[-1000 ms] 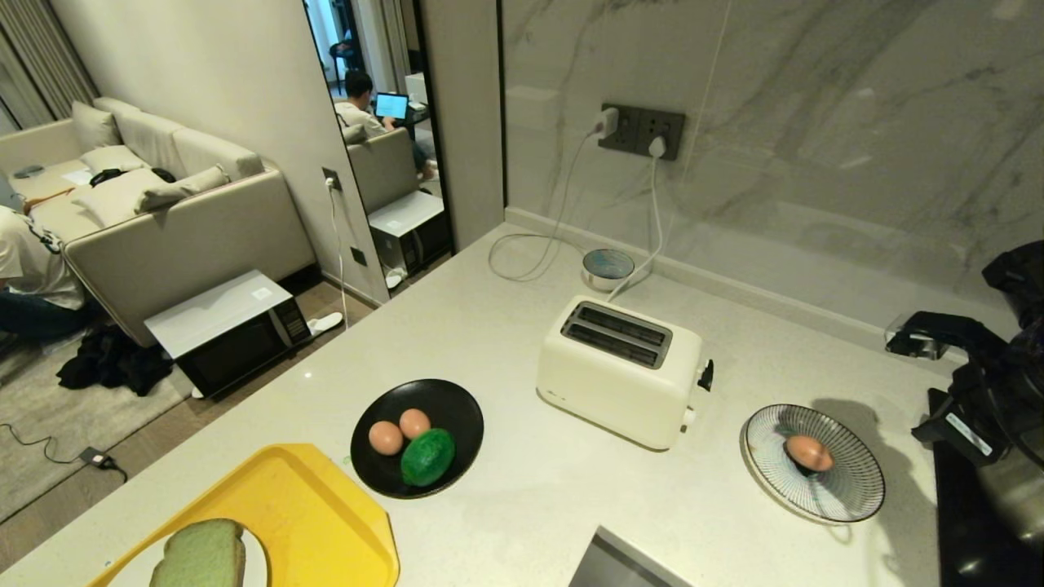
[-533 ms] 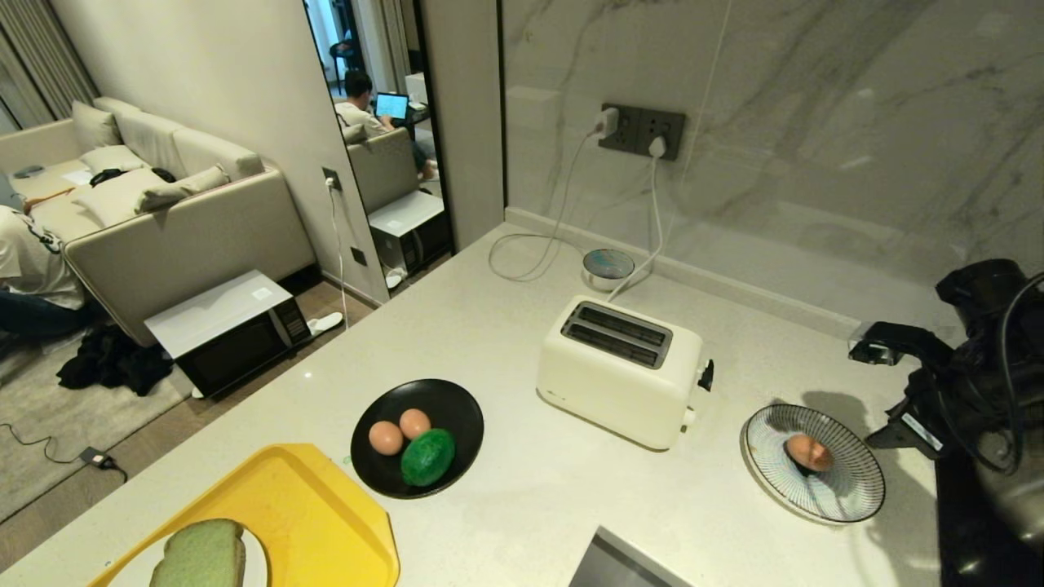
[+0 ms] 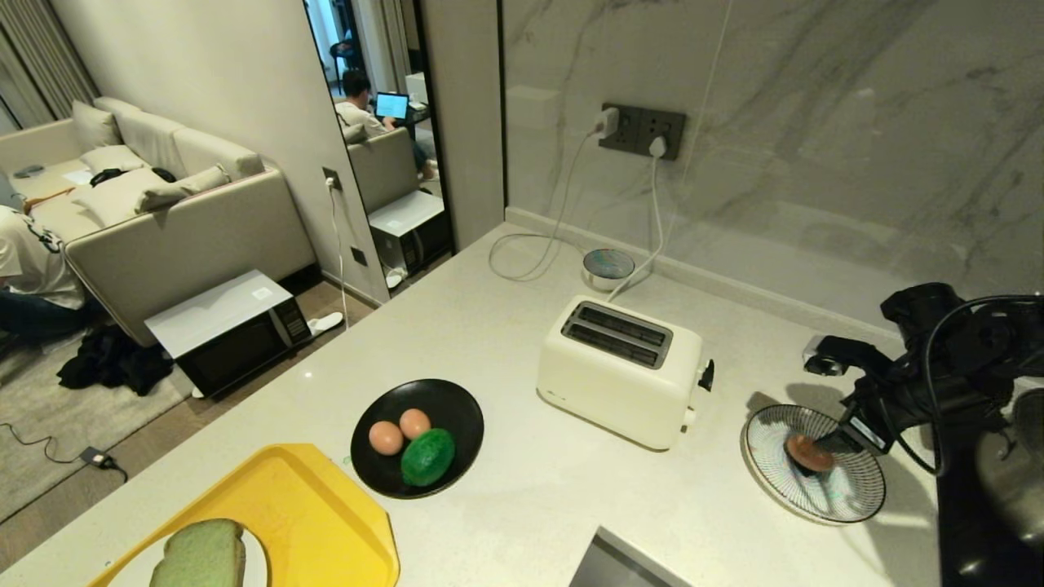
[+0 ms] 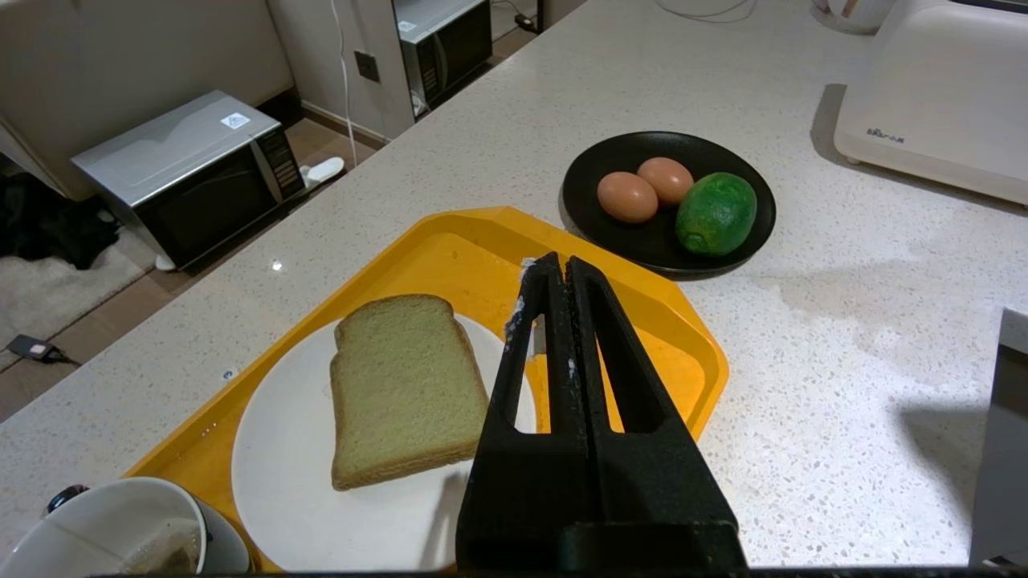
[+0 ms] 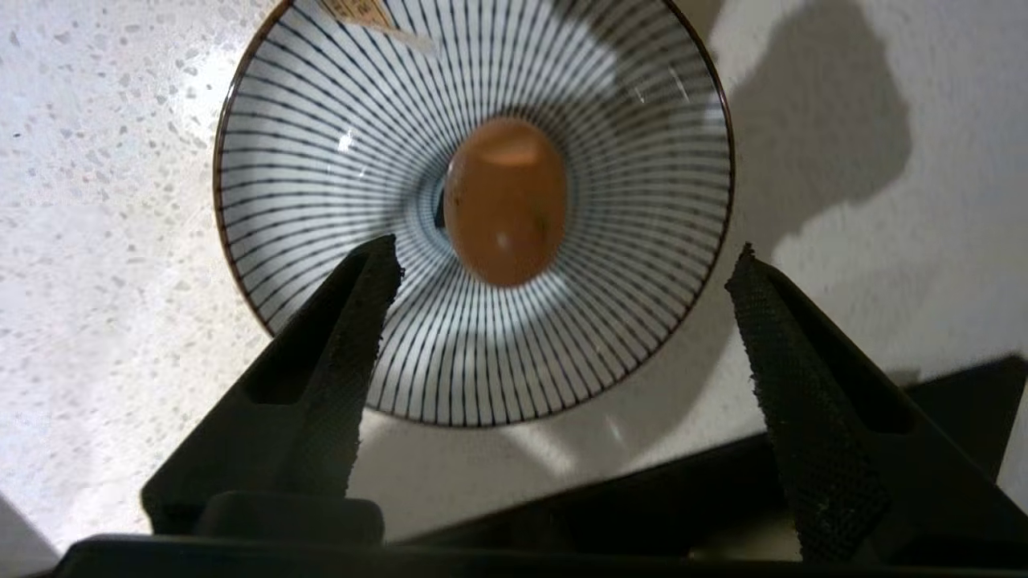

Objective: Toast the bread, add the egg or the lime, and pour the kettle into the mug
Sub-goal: Pick up the egg

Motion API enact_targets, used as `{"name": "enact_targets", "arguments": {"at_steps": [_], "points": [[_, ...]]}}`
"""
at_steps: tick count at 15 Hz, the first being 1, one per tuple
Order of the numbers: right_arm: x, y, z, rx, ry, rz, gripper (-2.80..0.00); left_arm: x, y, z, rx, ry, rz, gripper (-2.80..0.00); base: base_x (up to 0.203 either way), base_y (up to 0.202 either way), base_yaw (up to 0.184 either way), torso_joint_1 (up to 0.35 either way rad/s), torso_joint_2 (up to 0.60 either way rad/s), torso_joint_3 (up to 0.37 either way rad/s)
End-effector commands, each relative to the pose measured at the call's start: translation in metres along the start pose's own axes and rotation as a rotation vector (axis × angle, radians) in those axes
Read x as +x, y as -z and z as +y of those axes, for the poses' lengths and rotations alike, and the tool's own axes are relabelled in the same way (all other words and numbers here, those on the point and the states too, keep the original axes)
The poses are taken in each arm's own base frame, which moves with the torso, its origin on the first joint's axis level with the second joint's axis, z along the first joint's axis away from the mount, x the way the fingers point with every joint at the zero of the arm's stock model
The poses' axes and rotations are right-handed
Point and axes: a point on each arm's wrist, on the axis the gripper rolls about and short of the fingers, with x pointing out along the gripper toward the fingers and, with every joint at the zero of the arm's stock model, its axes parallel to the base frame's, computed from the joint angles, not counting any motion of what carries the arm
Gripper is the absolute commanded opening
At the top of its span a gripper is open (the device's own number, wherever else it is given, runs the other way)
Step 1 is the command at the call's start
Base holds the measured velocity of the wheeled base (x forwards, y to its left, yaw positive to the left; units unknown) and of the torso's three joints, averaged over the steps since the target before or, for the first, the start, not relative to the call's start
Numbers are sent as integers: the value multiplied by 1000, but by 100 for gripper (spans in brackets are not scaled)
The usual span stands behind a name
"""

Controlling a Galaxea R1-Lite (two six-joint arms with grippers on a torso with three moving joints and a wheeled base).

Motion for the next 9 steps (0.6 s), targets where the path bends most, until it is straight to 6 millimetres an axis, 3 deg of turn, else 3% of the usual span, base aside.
{"name": "enact_targets", "arguments": {"at_steps": [1, 9], "points": [[18, 2, 3, -40, -38, 23, 0, 0, 0, 0, -1, -1, -1, -280, 0, 0, 0, 0, 0, 0], [40, 9, 6, -41, -87, 58, 0, 0, 0, 0, 0, -1, -1, -280, 0, 0, 0, 0, 0, 0]]}}
